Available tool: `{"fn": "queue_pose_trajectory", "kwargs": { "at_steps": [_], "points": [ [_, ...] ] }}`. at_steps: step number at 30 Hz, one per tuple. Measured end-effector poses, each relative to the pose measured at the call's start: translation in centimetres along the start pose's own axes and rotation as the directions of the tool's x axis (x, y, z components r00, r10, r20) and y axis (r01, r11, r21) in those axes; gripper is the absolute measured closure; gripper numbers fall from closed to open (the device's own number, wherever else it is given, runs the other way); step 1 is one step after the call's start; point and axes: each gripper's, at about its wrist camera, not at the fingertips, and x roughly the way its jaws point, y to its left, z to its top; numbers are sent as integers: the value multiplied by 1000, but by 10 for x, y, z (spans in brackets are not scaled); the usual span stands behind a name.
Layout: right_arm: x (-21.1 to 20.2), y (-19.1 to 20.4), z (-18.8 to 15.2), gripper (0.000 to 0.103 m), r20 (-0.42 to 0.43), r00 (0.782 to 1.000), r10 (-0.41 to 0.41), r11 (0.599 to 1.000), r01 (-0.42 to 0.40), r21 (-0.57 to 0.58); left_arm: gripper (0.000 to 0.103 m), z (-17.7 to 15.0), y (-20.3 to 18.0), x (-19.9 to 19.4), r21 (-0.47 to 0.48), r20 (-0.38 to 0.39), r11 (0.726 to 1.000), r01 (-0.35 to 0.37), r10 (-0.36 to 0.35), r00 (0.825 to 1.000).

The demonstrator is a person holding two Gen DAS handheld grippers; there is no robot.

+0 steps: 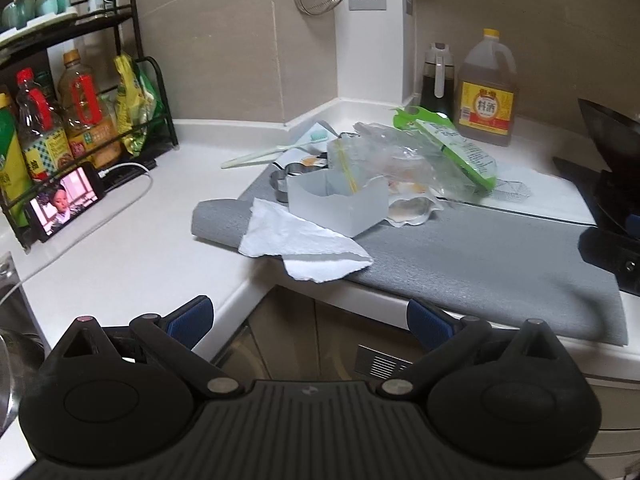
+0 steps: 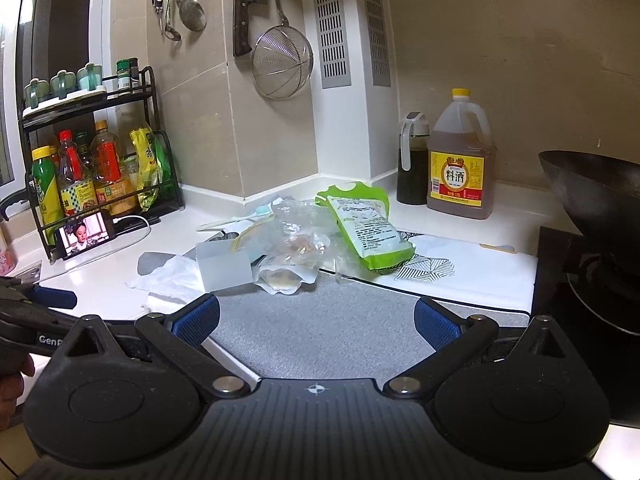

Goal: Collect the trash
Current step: 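Move both tools toward the cluttered gray mat on the counter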

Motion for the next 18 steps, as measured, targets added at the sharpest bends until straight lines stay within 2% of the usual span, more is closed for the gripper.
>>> {"fn": "queue_pose_trajectory", "kwargs": {
  "at_steps": [7,18],
  "points": [
    [0,2,-3,0,5,1000,-5,1000,5,-3,0,-1,4,0,-7,-8,1000,-30,30,1000],
    [-6,4,-2,0,19,1000,-9,1000,10,-10,0,-2,1,-9,5,12,1000,-27,26,1000]
  ]
}}
